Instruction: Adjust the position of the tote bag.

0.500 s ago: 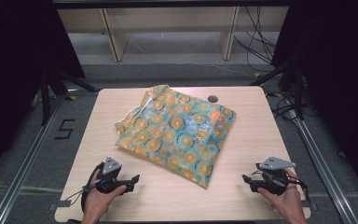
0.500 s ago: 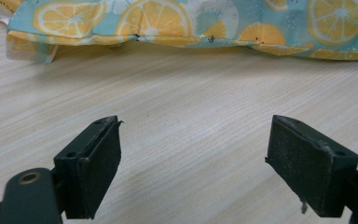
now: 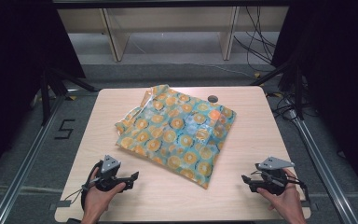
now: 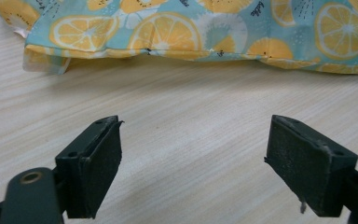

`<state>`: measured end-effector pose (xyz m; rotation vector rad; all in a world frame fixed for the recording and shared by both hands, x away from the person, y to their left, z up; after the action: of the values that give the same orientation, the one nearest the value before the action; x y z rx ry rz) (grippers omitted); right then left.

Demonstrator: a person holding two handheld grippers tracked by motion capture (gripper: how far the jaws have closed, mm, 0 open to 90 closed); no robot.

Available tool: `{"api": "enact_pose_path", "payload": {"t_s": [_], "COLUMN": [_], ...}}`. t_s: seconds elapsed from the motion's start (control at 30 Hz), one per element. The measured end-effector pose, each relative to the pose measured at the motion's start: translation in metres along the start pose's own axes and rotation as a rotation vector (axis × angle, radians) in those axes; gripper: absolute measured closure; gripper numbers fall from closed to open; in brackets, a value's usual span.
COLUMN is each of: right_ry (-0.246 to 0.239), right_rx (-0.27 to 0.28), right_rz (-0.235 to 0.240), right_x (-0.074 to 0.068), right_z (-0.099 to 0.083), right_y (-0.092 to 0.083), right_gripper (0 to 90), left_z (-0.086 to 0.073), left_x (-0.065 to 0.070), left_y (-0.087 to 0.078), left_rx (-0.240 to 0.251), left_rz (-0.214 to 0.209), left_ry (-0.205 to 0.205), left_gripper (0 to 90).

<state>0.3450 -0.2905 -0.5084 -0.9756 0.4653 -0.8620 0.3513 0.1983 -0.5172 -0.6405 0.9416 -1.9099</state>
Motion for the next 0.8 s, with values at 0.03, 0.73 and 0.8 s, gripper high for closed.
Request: {"api": "enact_pose_path", "payload": {"t_s": [0.03, 0.73, 0.8], "right_ry": [0.005, 0.019, 0.014], "right_rx": [-0.001, -0.023, -0.014], "right_rz": [0.004, 0.014, 0.013], "right_x": [-0.001, -0.004, -0.004], "right_z": [0.0, 0.001, 0.002], "right_y": [0.0, 0.004, 0.005], "right_gripper": [28.4, 28.3, 28.3], "left_z": [0.001, 0.056, 0.062], "left_x": [-0.002, -0.073, -0.081], "left_y": [-0.001, 0.011, 0.014], "left_rx": [-0.014, 0.029, 0.006], "left_rz": [0.002, 0.028, 0.027], "left_ry": [0.016, -0.134, -0.115], "left_gripper": [17.5, 21.2, 26.4]}}
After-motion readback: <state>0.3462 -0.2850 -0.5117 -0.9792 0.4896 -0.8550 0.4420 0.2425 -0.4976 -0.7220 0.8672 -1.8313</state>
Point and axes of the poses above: each handheld gripper's, and its own axes: y roughly forward along the jaws, z roughly out of its top, x roughly to its right, the point moved 3 cm from there along y, roughly forward along the jaws, and after that the axes turned 15 degrees about -x, right-handed, at the moved point
